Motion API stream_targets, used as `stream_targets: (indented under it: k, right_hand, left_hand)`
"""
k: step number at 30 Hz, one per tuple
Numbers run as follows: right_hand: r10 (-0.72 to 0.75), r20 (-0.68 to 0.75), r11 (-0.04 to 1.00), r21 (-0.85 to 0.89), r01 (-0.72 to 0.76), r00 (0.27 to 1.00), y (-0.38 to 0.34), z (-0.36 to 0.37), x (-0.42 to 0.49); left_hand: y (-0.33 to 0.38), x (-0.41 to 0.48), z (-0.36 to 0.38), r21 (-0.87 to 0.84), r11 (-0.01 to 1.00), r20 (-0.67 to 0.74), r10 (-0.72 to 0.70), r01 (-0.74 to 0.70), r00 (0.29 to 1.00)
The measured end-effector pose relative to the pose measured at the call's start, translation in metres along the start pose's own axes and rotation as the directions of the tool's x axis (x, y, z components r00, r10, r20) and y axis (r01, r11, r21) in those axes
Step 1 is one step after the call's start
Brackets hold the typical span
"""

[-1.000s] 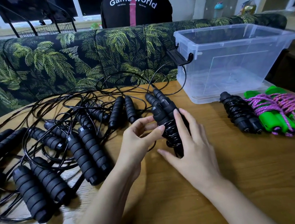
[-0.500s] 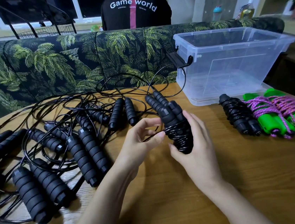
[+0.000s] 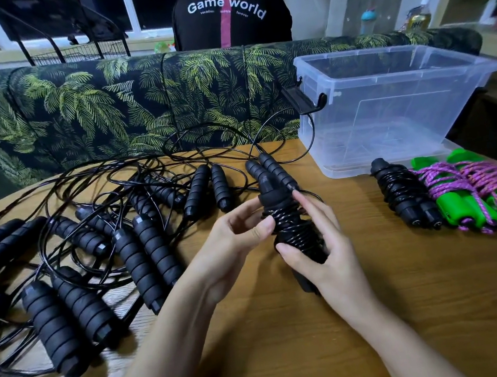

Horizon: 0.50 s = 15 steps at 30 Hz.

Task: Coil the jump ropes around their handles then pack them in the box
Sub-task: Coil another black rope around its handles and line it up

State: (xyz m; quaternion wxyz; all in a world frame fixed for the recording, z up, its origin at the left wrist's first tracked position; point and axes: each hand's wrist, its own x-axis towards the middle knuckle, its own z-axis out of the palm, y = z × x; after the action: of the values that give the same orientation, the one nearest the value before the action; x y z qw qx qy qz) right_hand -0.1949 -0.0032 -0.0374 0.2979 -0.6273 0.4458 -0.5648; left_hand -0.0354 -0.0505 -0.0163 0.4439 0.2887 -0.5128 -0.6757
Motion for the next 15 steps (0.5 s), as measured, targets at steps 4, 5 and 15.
stream_targets:
  k: [4, 5, 15]
  right_hand:
    - [-0.041, 0.035, 0.996, -0.08, 0.044, 0.999, 0.005, 0.002, -0.001]
    - [-0.041, 0.043, 0.994, -0.096, 0.045, 0.998, 0.005, 0.003, -0.002]
    - [-0.065, -0.007, 0.978, -0.197, 0.062, 0.998, 0.007, 0.004, 0.0]
  left_hand:
    - [-0.002, 0.001, 0.001, -0.005, 0.999, -0.104, 0.036, -0.037, 0.994]
    - [-0.003, 0.001, 0.003, 0.003, 0.999, -0.129, 0.042, -0.042, 0.991]
    - [-0.003, -0.001, 0.01, -0.04, 0.997, -0.266, -0.068, 0.06, 0.962]
